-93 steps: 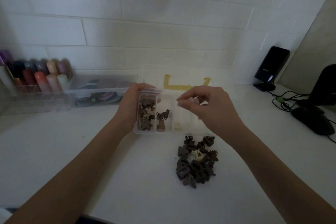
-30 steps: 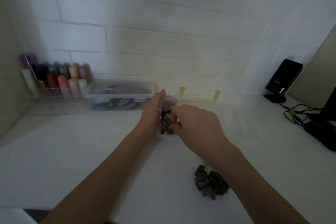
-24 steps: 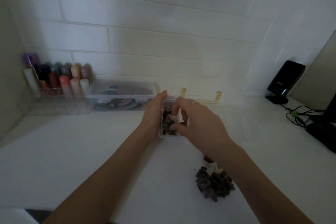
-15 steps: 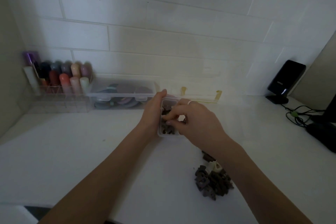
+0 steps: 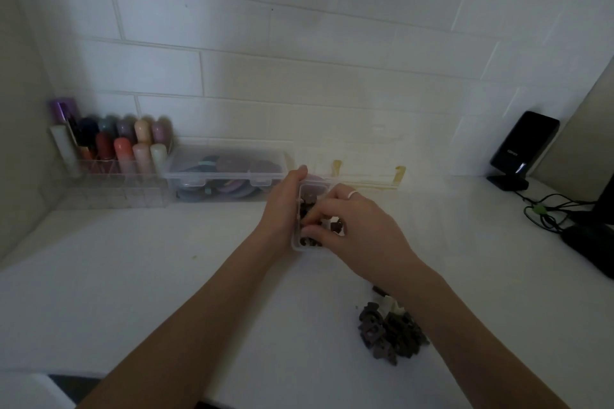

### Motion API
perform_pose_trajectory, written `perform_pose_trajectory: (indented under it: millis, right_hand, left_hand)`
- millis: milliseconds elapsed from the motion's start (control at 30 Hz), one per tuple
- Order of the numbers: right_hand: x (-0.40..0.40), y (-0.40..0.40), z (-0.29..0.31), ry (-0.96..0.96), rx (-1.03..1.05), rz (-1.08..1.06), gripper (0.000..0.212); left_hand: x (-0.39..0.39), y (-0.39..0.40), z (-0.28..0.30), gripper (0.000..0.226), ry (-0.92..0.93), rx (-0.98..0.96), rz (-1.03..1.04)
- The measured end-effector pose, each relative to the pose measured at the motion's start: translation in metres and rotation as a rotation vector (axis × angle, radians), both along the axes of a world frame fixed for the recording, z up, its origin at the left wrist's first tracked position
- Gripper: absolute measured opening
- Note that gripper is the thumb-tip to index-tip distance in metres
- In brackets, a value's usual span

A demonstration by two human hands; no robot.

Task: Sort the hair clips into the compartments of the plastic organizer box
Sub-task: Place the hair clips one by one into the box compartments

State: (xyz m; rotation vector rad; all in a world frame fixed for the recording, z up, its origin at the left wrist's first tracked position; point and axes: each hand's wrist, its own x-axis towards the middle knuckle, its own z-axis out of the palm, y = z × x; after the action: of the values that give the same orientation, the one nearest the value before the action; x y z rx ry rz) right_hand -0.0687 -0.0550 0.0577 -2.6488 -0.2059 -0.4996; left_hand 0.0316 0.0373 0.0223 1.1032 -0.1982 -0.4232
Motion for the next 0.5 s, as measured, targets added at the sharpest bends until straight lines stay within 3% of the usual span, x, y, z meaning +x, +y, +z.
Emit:
perform_pose_trajectory:
  millis: [167,233,367,500]
  right_hand:
    - [0.001,0.009,-0.012,-0.141,0.015,-0.103,0.017]
    - [0.002,0.004,-0.01,-0.083,0.06,-0.061,0.018]
    - [-0.003,-0.013,0.002,-0.033,0.345,0.09,0.005]
    - [-0.018,-0.044,0.013,0.121,0.276,0.119,0.01]
  left_hand:
    - [-0.002,0.001,0.001,0.041,-0.048,0.057,0.049]
    - [-0.003,0.002,0.003,0.039,-0.051,0.07,0.055]
    - [-0.006,0.002,0.006,0.037,-0.04,0.057,0.061]
    - [-0.009,0.001,0.01,0.035,0.013,0.079,0.079]
